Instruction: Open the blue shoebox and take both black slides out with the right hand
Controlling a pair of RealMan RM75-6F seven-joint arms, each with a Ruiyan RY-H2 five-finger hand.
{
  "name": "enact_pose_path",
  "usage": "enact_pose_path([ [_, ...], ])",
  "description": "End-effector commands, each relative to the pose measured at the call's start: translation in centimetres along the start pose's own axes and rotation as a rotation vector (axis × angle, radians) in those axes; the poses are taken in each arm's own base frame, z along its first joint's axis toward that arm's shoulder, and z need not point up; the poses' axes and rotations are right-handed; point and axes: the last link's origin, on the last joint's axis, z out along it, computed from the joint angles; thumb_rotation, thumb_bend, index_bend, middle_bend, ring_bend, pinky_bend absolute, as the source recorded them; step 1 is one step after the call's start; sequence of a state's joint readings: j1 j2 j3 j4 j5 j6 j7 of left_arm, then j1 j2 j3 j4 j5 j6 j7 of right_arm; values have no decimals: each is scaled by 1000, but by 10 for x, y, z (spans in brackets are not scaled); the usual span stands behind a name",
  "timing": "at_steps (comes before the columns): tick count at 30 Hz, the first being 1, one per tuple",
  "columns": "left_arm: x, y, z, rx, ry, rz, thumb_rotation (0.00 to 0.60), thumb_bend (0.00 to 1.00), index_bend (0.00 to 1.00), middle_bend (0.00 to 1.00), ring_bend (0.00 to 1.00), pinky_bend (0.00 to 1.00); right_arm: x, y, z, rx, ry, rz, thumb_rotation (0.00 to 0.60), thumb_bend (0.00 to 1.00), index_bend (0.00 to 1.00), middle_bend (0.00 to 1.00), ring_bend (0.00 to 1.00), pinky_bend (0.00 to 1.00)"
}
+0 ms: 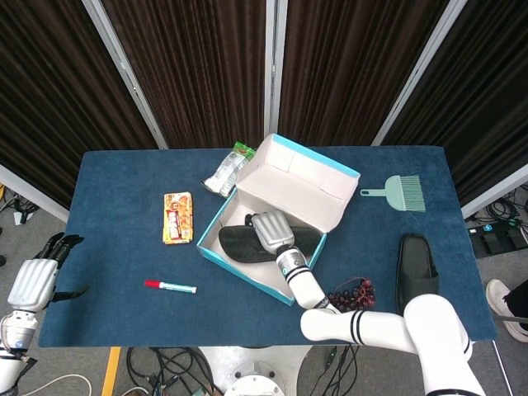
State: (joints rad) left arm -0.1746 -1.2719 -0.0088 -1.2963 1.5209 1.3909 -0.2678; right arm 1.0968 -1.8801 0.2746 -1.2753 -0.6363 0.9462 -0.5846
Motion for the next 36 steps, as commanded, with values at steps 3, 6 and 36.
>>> enact_pose_path([
  [3, 0, 0, 0, 0, 0, 1, 600, 109, 149, 138, 61, 346, 6, -2, -1, 13, 31, 36, 600, 437, 786, 677, 515, 638],
  [6, 0, 0, 0, -2, 2, 1, 600, 109, 150, 138, 61, 346, 14, -4, -2, 31, 64, 67, 600, 438, 787, 677, 515, 638],
  [36, -1, 21, 10, -49, 0, 7, 600, 110, 149, 138, 61, 346, 130, 118, -133, -92, 416, 115, 600, 441, 788, 673, 515, 640],
])
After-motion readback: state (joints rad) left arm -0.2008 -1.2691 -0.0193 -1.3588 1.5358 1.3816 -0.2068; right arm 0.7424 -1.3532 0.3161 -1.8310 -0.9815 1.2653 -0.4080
